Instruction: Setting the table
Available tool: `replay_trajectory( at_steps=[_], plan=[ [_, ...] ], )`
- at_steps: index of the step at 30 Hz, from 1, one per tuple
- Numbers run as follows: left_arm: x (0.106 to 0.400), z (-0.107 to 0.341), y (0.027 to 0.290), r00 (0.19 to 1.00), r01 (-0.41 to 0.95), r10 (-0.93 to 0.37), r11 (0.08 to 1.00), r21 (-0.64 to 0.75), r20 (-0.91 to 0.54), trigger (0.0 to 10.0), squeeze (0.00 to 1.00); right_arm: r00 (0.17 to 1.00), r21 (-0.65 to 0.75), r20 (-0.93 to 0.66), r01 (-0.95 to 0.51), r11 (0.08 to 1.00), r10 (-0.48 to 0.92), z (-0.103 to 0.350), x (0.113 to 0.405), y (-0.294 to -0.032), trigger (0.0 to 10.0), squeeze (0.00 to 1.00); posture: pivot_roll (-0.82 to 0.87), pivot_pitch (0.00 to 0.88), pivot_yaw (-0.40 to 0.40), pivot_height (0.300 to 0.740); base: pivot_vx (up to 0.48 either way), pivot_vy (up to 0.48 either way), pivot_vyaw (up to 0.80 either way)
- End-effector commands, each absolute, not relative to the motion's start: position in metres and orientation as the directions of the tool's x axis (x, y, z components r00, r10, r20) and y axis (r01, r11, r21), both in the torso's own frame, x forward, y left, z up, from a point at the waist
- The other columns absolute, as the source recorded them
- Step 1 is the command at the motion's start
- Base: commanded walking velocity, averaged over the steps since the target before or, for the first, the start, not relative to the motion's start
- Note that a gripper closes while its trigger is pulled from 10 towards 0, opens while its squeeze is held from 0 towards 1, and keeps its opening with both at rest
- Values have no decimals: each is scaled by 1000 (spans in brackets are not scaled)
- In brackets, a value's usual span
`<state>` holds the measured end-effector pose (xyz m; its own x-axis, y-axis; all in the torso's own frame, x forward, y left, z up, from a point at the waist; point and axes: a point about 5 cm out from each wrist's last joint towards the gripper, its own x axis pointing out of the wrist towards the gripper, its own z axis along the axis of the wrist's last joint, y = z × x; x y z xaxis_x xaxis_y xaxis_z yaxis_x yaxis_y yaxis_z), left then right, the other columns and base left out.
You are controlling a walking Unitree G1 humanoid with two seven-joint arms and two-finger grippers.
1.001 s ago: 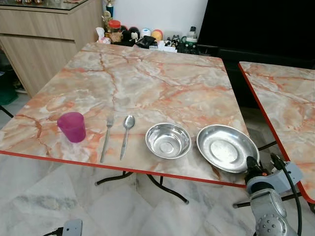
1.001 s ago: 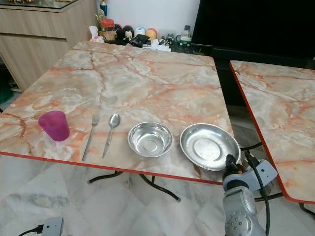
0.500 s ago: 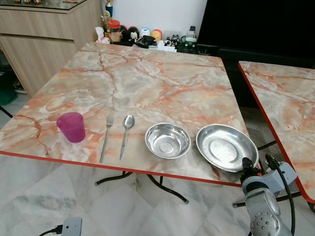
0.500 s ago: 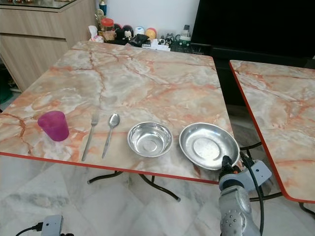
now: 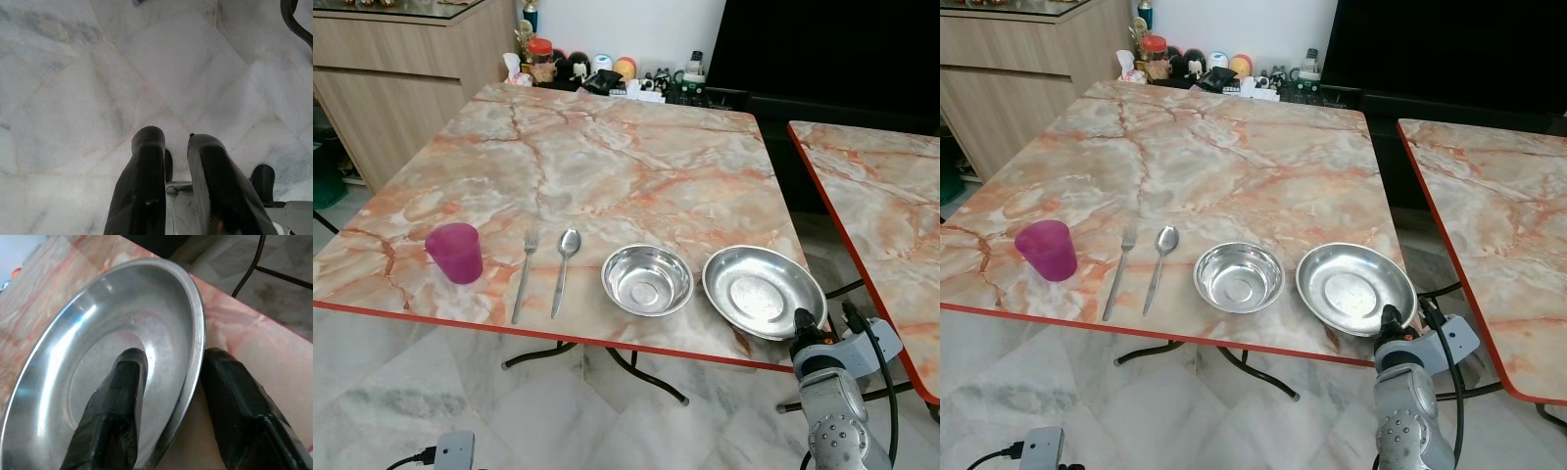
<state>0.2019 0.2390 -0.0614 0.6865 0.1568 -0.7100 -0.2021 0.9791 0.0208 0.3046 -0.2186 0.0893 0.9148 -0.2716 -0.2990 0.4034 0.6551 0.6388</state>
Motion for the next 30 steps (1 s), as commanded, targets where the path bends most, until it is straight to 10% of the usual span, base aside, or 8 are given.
replay_trajectory(
  at_steps=[1,13,15,17,18,19,30],
  plan=[
    [196,-66,237,666,-183,141,983,23,-733,10000,0,907,639,-314,420,644,-281,87,304,-221,10000,0,44,138,-65,740,0,0,0],
    [196,-66,235,665,-174,133,985,20,-735,10000,0,895,604,-366,438,665,-257,80,306,-217,10000,0,51,139,-68,740,0,0,0],
    [196,-67,234,664,-172,130,985,19,-736,10000,0,881,587,-395,460,666,-260,75,305,-218,7020,0,51,138,-69,740,0,0,0],
    [196,-67,234,664,-171,129,985,19,-736,10000,0,879,584,-400,463,666,-260,74,305,-217,7020,0,54,138,-69,740,0,0,0],
    [196,-67,234,664,-172,129,985,18,-736,10000,0,876,580,-402,468,666,-265,73,304,-218,2627,0,54,139,-69,740,0,0,0],
    [196,-67,234,664,-172,129,985,17,-736,10000,0,876,578,-403,469,667,-266,73,304,-218,941,0,54,139,-69,740,0,0,0],
    [197,-67,233,663,-162,120,987,15,-739,10000,0,874,550,-393,473,688,-286,76,308,-220,0,0,55,141,-69,740,0,0,0]
  ],
)
